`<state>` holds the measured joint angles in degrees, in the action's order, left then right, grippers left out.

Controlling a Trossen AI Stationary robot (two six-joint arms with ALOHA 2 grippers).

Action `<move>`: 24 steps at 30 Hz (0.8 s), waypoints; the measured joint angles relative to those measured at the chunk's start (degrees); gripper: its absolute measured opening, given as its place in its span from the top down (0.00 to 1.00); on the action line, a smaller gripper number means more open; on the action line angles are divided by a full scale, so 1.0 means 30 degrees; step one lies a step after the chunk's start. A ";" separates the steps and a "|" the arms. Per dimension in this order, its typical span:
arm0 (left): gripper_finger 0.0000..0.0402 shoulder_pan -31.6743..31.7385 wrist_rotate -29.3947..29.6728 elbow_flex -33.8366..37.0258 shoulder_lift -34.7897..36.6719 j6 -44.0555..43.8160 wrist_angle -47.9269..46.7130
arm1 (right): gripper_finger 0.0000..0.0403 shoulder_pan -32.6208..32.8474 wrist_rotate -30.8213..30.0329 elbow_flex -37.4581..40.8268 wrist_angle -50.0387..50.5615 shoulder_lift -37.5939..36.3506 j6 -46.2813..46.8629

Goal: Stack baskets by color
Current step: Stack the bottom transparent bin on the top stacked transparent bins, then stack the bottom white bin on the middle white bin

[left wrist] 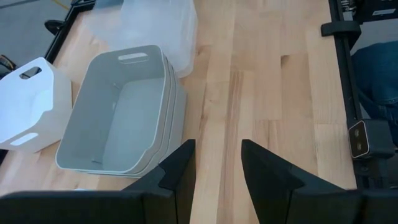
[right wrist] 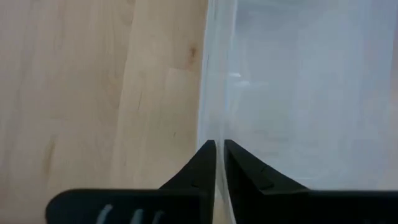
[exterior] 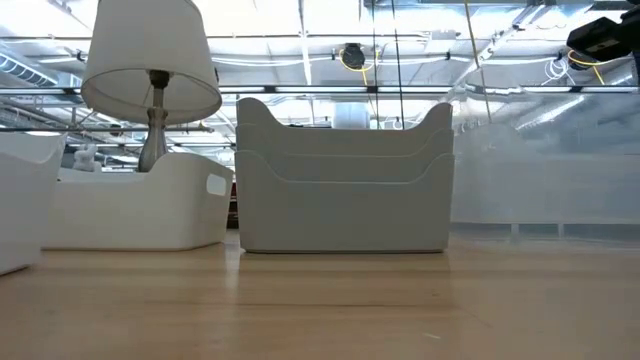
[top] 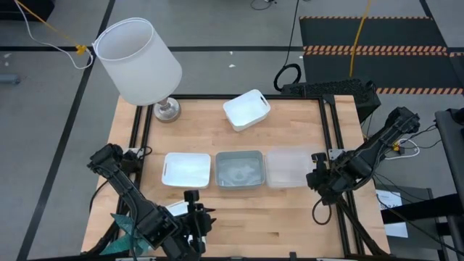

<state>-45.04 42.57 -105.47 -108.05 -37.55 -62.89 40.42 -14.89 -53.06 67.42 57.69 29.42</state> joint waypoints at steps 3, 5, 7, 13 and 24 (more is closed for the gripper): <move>0.67 0.0000 0.0000 0.0000 0.0000 -0.0001 0.0000 | 0.88 0.0000 -0.0124 0.0000 0.0000 0.0000 0.0018; 0.67 0.0000 0.0000 0.0000 0.0000 -0.0027 0.0000 | 0.82 0.0003 -0.0522 0.0000 -0.0008 0.0000 0.0024; 0.67 0.0000 0.0000 0.0000 0.0000 -0.0081 0.0011 | 0.77 0.0000 -0.0612 0.0000 -0.0095 0.0000 0.0024; 0.67 0.0000 -0.0326 0.0000 0.0000 -0.0580 0.0057 | 0.66 0.0007 -0.0627 0.0000 -0.1229 -0.0081 0.0003; 0.67 -0.0036 -0.2632 0.0000 0.0000 -0.3147 0.0000 | 0.62 0.0316 -0.0674 -0.0592 -0.1312 -0.0159 0.1936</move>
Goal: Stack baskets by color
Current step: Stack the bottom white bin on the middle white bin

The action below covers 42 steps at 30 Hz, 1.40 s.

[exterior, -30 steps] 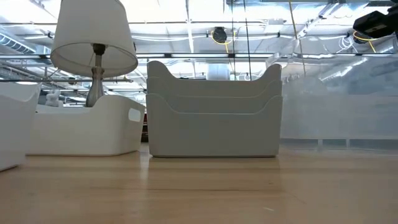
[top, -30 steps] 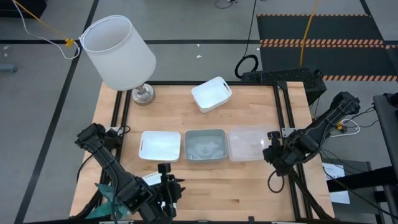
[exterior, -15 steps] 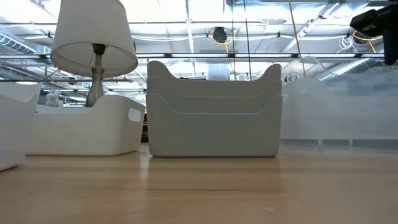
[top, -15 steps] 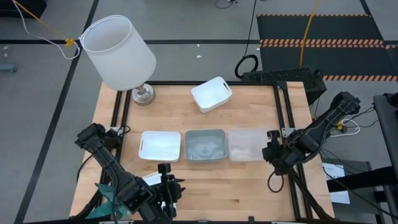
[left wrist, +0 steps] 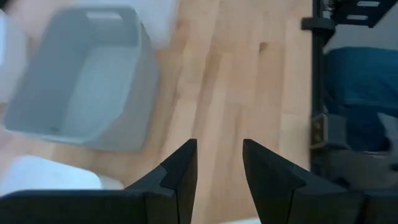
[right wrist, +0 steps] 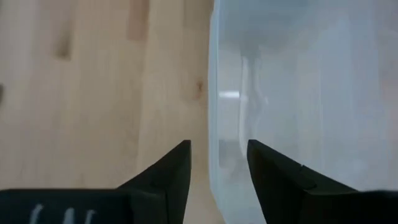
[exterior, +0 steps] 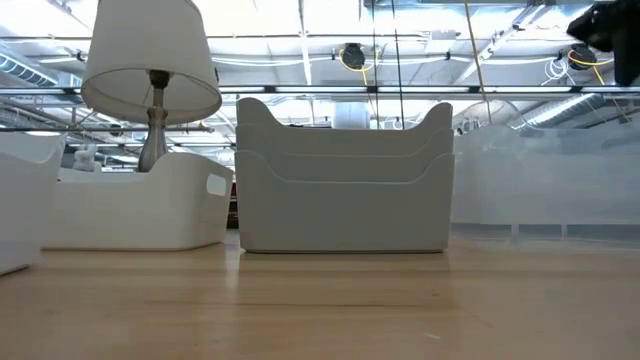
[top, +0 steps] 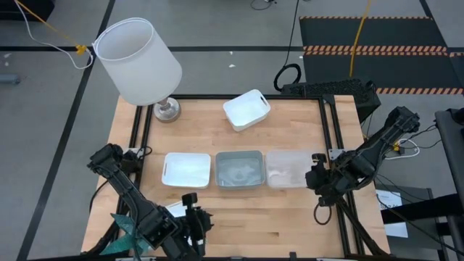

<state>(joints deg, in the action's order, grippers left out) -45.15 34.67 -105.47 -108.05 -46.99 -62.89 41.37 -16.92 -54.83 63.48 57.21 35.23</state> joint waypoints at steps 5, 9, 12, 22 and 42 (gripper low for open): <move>0.67 -0.0036 -0.1990 0.0000 0.0000 -0.2296 0.0000 | 0.62 0.0114 -0.0785 -0.1620 -0.0053 -0.0324 0.0137; 0.67 -0.0471 -0.3657 -0.0022 -0.0249 -0.3610 0.0229 | 0.62 0.0475 -0.1812 -0.2053 -0.0612 -0.0639 0.0370; 0.67 -0.0879 -0.5048 -0.0022 -0.0656 -0.4742 0.0168 | 0.62 0.0709 -0.2201 -0.2053 -0.0938 -0.0658 -0.0648; 0.64 -0.1924 -0.5629 -0.0022 -0.1989 -0.7525 0.1403 | 0.62 0.0798 -0.2372 -0.2053 -0.2494 -0.0792 -0.2344; 0.52 -0.1974 -0.6191 -0.0015 -0.4957 -0.7990 0.1422 | 0.62 0.0798 -0.2393 -0.2053 -0.5243 -0.1313 -0.4681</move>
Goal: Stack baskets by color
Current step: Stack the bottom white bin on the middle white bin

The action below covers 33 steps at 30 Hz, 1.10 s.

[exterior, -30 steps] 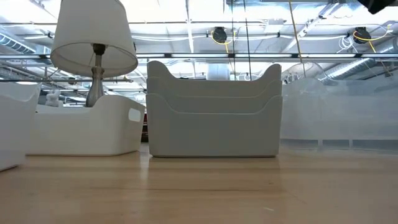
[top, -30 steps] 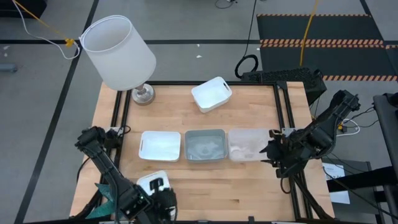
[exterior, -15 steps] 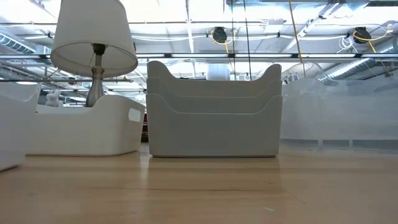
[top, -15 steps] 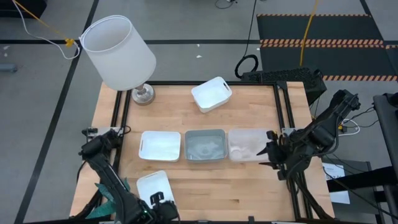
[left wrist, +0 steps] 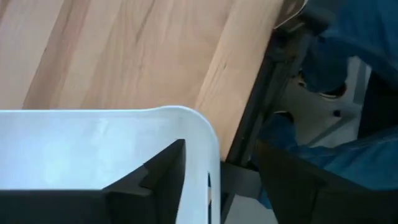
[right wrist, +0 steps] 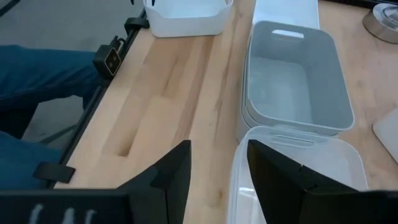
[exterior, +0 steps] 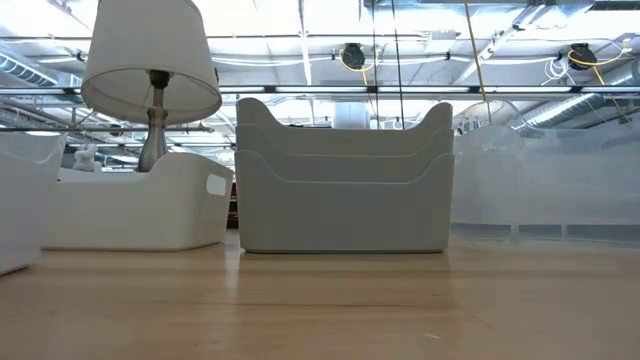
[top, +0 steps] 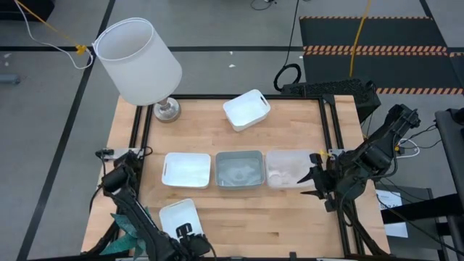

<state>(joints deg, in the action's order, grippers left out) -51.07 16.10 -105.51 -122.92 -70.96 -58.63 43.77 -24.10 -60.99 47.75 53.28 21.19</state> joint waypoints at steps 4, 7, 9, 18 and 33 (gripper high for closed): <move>0.62 0.0208 -0.0551 0.0007 -0.0500 0.0057 -0.0158 | 0.62 0.0000 -0.0016 0.0000 -0.0665 0.0000 -0.0298; 0.72 0.0345 -0.0543 0.0015 -0.0597 0.0145 -0.0528 | 0.62 0.0000 -0.0029 0.0000 -0.1783 0.0000 -0.1210; 0.81 0.0343 -0.0421 0.0015 -0.0580 0.0690 -0.0513 | 0.62 0.0000 -0.0051 0.0000 -0.2716 0.0000 -0.2032; 0.98 0.0296 -0.2515 -0.0653 -0.0361 0.2659 -0.0635 | 0.62 -0.0015 -0.1462 0.0000 -0.5791 0.1732 -0.6030; 0.99 -0.0311 -0.3565 -0.7166 -0.0339 1.3376 -0.2009 | 0.62 -0.0440 0.2010 0.0000 -1.1720 0.5559 -1.0915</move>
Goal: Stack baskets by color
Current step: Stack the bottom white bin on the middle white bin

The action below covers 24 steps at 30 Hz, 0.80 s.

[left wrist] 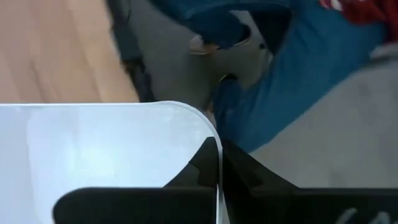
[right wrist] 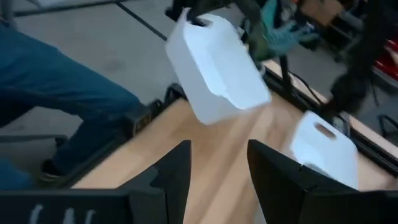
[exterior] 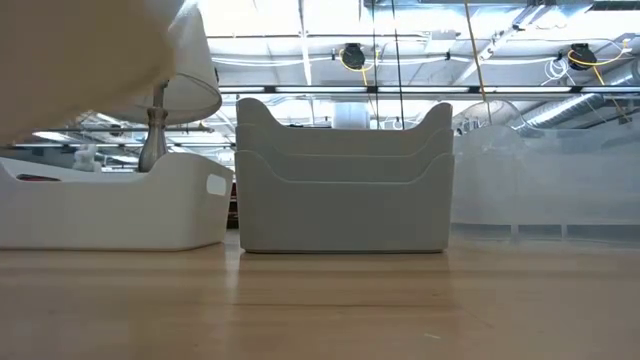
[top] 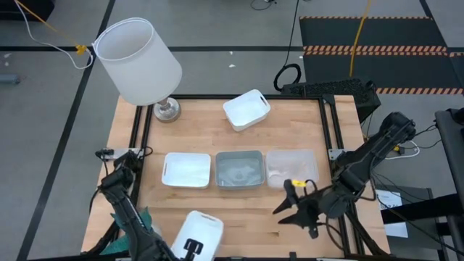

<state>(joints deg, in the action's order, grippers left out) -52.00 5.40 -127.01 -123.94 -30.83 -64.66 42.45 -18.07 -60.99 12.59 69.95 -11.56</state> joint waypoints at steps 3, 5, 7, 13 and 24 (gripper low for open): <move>0.99 0.0052 0.0239 -0.0707 0.0000 0.3221 -0.0682 | 0.62 -0.0152 0.0894 0.0000 -0.1683 0.0859 -0.0856; 0.99 0.0211 0.0424 -0.0886 0.0000 0.5170 -0.1056 | 0.62 -0.0157 0.1069 -0.0004 -0.2683 0.1512 -0.1412; 0.99 0.0372 0.0578 -0.0892 0.0000 0.6972 -0.1535 | 0.62 -0.0108 0.1026 -0.0139 -0.3663 0.2298 -0.2142; 0.99 0.0915 0.1007 -0.0892 0.0000 1.1597 -0.2768 | 0.62 0.0003 0.1015 -0.2263 -0.4355 0.5084 -0.2525; 0.99 0.2064 0.2465 -0.0892 0.0000 1.5855 -0.3144 | 0.60 -0.0033 -0.2434 -0.8310 0.2494 0.9940 -0.0570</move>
<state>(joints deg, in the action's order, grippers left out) -45.81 12.80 -129.69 -123.94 16.74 -74.09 42.35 -25.37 -85.92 20.07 99.78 -13.26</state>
